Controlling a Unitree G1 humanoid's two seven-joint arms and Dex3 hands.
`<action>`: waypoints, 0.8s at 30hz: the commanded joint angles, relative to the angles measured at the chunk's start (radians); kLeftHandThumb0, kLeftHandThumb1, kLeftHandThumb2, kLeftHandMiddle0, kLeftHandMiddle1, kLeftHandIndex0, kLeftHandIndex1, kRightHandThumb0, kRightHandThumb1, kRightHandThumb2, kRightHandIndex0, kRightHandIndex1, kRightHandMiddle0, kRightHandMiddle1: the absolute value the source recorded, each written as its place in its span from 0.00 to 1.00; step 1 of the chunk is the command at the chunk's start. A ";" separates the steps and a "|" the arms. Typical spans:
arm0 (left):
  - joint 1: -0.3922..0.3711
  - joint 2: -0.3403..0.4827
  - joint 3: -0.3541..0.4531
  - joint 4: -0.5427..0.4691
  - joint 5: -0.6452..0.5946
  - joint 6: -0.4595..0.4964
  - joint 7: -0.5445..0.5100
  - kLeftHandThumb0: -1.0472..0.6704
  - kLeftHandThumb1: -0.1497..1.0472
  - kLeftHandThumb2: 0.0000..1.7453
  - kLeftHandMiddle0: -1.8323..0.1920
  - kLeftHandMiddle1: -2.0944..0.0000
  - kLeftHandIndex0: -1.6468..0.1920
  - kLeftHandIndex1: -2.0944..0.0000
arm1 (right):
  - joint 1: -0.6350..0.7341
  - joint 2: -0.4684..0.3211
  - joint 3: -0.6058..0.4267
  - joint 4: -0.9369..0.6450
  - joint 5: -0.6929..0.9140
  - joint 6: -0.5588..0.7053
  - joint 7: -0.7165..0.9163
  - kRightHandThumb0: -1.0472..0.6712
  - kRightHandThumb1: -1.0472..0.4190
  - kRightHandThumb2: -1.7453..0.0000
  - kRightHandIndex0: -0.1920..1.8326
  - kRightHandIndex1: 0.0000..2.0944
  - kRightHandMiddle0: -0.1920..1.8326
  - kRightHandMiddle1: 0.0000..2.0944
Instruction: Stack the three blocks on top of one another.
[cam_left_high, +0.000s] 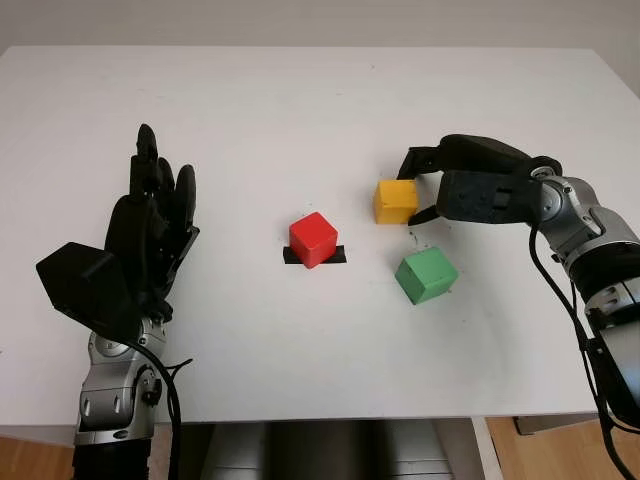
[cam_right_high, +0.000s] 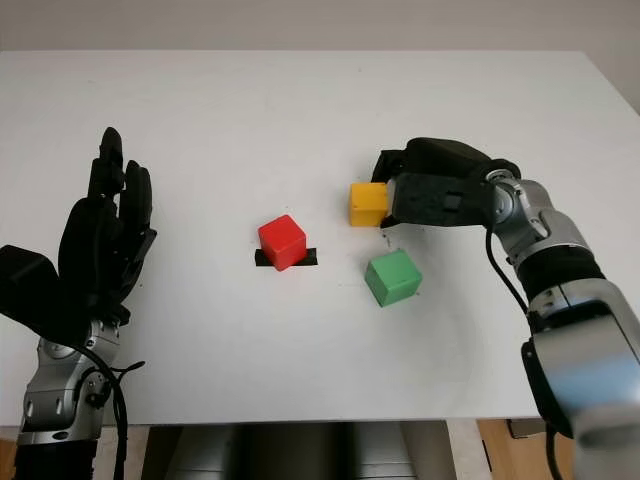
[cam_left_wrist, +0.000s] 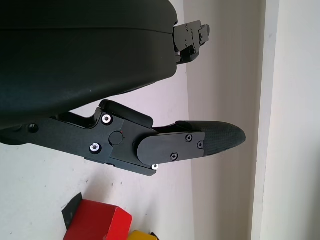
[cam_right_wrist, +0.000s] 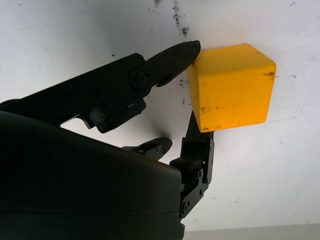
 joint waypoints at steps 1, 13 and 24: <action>0.010 0.002 0.002 -0.015 -0.001 -0.001 -0.001 0.22 1.00 0.28 1.00 0.99 0.99 0.97 | -0.021 0.005 -0.026 -0.023 0.028 0.010 0.020 0.38 0.06 0.97 0.32 0.03 0.25 0.68; -0.002 0.002 -0.001 -0.006 0.007 -0.008 0.002 0.22 1.00 0.27 1.00 0.99 0.98 0.97 | -0.002 0.009 -0.104 -0.141 0.129 0.022 0.078 0.42 0.07 0.97 0.31 0.02 0.24 0.69; -0.011 -0.002 0.001 0.005 -0.008 -0.015 -0.004 0.23 1.00 0.28 1.00 0.99 0.99 0.97 | 0.006 0.010 -0.116 -0.165 0.139 -0.010 0.082 0.43 0.08 0.97 0.31 0.02 0.24 0.71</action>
